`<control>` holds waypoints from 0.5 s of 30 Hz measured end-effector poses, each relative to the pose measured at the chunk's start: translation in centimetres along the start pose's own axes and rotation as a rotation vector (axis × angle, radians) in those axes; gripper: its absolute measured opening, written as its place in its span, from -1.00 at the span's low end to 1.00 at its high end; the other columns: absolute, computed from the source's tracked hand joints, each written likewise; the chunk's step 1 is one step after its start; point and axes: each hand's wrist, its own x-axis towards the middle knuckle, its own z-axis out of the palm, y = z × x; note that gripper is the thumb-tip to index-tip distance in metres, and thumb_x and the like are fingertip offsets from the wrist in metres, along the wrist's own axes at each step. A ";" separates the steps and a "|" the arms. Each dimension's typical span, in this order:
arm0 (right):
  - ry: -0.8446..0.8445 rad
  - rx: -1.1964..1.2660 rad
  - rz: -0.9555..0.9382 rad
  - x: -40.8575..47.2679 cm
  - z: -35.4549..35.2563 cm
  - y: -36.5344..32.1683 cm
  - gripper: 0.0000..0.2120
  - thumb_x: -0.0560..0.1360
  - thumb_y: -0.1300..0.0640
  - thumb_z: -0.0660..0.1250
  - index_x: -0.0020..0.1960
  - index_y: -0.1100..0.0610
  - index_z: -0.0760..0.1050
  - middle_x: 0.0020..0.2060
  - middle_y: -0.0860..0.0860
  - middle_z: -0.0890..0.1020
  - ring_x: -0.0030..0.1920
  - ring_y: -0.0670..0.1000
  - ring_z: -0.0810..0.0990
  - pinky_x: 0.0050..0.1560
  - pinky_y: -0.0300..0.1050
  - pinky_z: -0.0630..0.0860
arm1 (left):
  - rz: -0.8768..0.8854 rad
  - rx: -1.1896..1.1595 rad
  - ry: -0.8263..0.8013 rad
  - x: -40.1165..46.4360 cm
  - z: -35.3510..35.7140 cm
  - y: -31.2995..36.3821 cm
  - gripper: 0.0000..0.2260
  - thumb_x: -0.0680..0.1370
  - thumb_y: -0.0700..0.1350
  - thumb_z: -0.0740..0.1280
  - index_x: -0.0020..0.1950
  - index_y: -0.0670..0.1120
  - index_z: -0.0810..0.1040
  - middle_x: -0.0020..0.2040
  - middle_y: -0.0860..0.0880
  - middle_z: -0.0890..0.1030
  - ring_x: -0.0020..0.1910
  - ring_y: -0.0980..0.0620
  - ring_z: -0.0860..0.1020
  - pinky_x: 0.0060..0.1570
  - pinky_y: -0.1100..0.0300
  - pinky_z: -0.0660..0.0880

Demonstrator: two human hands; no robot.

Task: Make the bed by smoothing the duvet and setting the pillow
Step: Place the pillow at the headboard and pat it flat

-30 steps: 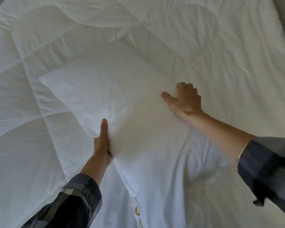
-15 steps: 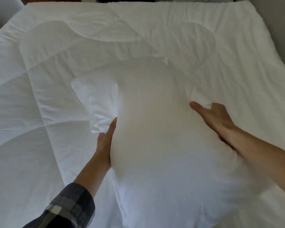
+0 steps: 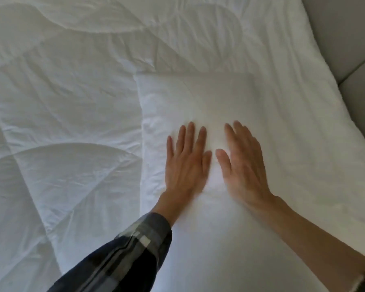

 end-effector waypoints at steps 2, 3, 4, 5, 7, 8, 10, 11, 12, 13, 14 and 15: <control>-0.159 -0.145 -0.054 1.5 3.6 1.9 -0.31 0.60 -0.31 -0.14 0.62 0.01 -0.12 0.61 0.06 -0.11 0.60 0.11 -0.11 0.54 0.24 -0.06 | 0.065 0.120 -0.084 0.5 2.7 -1.7 -0.44 0.70 0.15 -0.01 0.67 0.00 0.00 0.67 -0.06 -0.06 0.64 -0.08 -0.09 0.57 -0.19 -0.04; -0.234 -0.181 0.021 2.1 5.0 3.6 -0.26 0.57 -0.37 -0.20 0.61 0.00 -0.19 0.60 0.04 -0.19 0.59 0.10 -0.17 0.54 0.25 -0.11 | 0.083 0.178 -0.125 0.3 3.7 -2.5 -0.43 0.69 0.17 0.00 0.67 0.01 0.01 0.67 -0.05 -0.06 0.64 -0.08 -0.08 0.56 -0.19 -0.02; -0.279 -0.216 0.085 2.8 6.3 5.4 -0.23 0.54 -0.40 -0.24 0.61 -0.01 -0.25 0.59 0.02 -0.25 0.59 0.09 -0.23 0.54 0.24 -0.18 | 0.103 0.216 -0.136 0.5 4.4 -3.2 -0.42 0.68 0.19 -0.01 0.67 0.02 0.01 0.67 -0.04 -0.06 0.64 -0.07 -0.08 0.56 -0.19 -0.02; -0.319 -0.218 0.141 3.4 6.6 6.4 -0.21 0.52 -0.42 -0.25 0.60 -0.01 -0.28 0.59 0.01 -0.27 0.58 0.09 -0.26 0.53 0.23 -0.21 | 0.111 0.222 -0.153 0.8 4.6 -3.3 -0.41 0.68 0.21 -0.03 0.67 0.03 0.00 0.67 -0.03 -0.07 0.64 -0.06 -0.08 0.56 -0.18 -0.05; -0.310 -0.177 0.231 4.1 5.4 6.6 -0.20 0.52 -0.41 -0.24 0.60 0.01 -0.27 0.59 0.04 -0.25 0.58 0.14 -0.23 0.53 0.26 -0.19 | 0.076 0.191 -0.167 0.9 3.7 -2.7 -0.42 0.68 0.22 -0.05 0.67 0.05 -0.01 0.67 -0.03 -0.08 0.64 -0.05 -0.11 0.57 -0.16 -0.13; -0.254 -0.153 0.267 4.3 4.8 6.5 -0.20 0.53 -0.40 -0.22 0.61 0.03 -0.24 0.60 0.07 -0.21 0.58 0.18 -0.18 0.52 0.28 -0.15 | 0.031 0.170 -0.140 0.8 3.2 -2.6 -0.42 0.68 0.22 -0.05 0.67 0.05 -0.01 0.67 -0.04 -0.09 0.64 -0.06 -0.11 0.57 -0.15 -0.16; -0.134 -0.104 0.237 4.8 3.7 5.3 -0.25 0.57 -0.34 -0.17 0.61 0.07 -0.15 0.60 0.13 -0.11 0.58 0.22 -0.08 0.52 0.30 -0.07 | -0.070 0.138 -0.067 1.6 1.7 -2.5 -0.44 0.69 0.18 -0.05 0.67 0.03 -0.01 0.67 -0.07 -0.08 0.64 -0.10 -0.11 0.57 -0.17 -0.18; -0.083 -0.087 0.148 4.9 3.2 4.2 -0.29 0.60 -0.29 -0.13 0.61 0.09 -0.10 0.60 0.15 -0.06 0.58 0.23 -0.03 0.52 0.29 -0.04 | -0.087 0.129 -0.034 2.5 1.0 -2.5 -0.44 0.69 0.16 -0.05 0.66 0.01 -0.01 0.67 -0.09 -0.07 0.64 -0.12 -0.10 0.57 -0.19 -0.16; -0.032 -0.072 0.017 5.1 3.2 2.8 -0.31 0.61 -0.25 -0.09 0.61 0.10 -0.04 0.60 0.16 -0.02 0.57 0.23 0.01 0.52 0.28 -0.01 | -0.061 0.149 0.003 3.8 0.5 -2.6 -0.45 0.69 0.14 -0.04 0.66 -0.01 0.01 0.67 -0.11 -0.05 0.64 -0.14 -0.08 0.56 -0.22 -0.13; 0.025 -0.062 -0.134 5.5 3.2 1.5 -0.33 0.61 -0.22 -0.04 0.61 0.10 0.02 0.60 0.16 0.02 0.57 0.23 0.03 0.52 0.27 0.02 | -0.012 0.169 0.039 5.3 0.1 -2.7 -0.45 0.69 0.13 -0.03 0.66 -0.02 0.03 0.67 -0.12 -0.03 0.64 -0.14 -0.07 0.56 -0.24 -0.11; 0.070 -0.071 -0.277 6.2 3.2 0.5 -0.32 0.59 -0.22 0.01 0.60 0.11 0.05 0.59 0.16 0.04 0.57 0.22 0.05 0.52 0.25 0.02 | 0.039 0.182 0.064 6.8 0.0 -3.0 -0.45 0.69 0.13 -0.03 0.66 -0.02 0.04 0.67 -0.12 -0.03 0.64 -0.14 -0.07 0.56 -0.25 -0.10; 0.099 -0.109 -0.360 7.4 3.5 0.6 -0.31 0.58 -0.23 0.03 0.60 0.09 0.06 0.59 0.15 0.05 0.58 0.21 0.04 0.52 0.24 0.00 | 0.065 0.196 0.068 8.1 0.3 -3.6 -0.45 0.69 0.16 -0.04 0.66 0.00 0.02 0.67 -0.11 -0.04 0.64 -0.13 -0.09 0.56 -0.25 -0.12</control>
